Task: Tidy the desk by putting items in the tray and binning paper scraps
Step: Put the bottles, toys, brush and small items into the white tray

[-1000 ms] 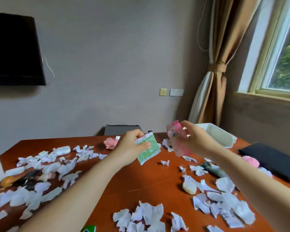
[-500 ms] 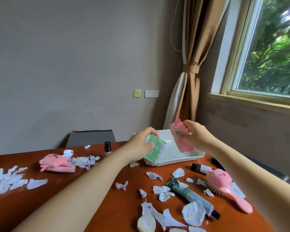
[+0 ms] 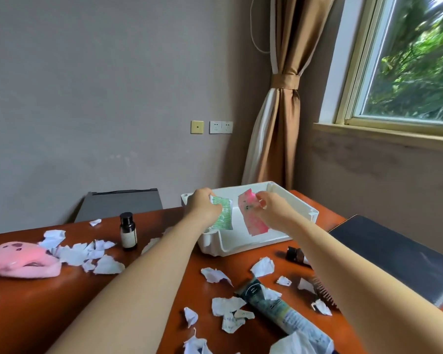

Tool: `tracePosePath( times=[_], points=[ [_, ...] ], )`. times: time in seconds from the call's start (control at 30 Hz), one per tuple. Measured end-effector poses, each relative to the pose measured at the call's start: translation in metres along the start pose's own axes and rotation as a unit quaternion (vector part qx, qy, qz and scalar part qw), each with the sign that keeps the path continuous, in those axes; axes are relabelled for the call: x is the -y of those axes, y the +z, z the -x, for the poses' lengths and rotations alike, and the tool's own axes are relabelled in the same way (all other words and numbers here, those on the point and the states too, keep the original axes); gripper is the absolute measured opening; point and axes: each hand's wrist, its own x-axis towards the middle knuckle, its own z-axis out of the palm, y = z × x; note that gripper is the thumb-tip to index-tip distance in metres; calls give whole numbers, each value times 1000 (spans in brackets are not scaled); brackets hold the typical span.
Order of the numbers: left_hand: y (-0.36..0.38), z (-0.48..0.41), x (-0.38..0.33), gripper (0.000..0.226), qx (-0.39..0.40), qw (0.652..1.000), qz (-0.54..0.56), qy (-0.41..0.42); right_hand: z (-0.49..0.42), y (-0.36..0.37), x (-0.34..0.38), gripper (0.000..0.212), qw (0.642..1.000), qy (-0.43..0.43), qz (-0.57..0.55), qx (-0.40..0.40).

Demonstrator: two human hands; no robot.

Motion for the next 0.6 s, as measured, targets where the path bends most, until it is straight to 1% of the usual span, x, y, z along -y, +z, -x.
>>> tracePosePath(
  times=[0.13,0.3,0.33,0.4,0.43,0.5,0.6],
  points=[
    [13,-8,5,20,19,989,-143,1,-8,17,-7,35,1000,13,-5,20],
    [17,-17,3,26,76,962,-261,-5,-14,33,-6,35,998,29,-15,47],
    [17,-18,2,23,84,957,-278,-4,-14,35,-6,36,998,34,-15,50],
    [17,-19,1,9,92,942,-323,3,-16,40,-6,37,997,44,-7,56],
    [17,-18,0,8,97,932,-348,5,-16,41,-7,39,997,47,-2,61],
    [17,-18,0,14,106,911,-399,10,-17,45,-9,42,996,52,8,70],
    [17,-21,2,33,122,881,-457,5,-15,50,-10,43,996,46,40,69]
  ],
)
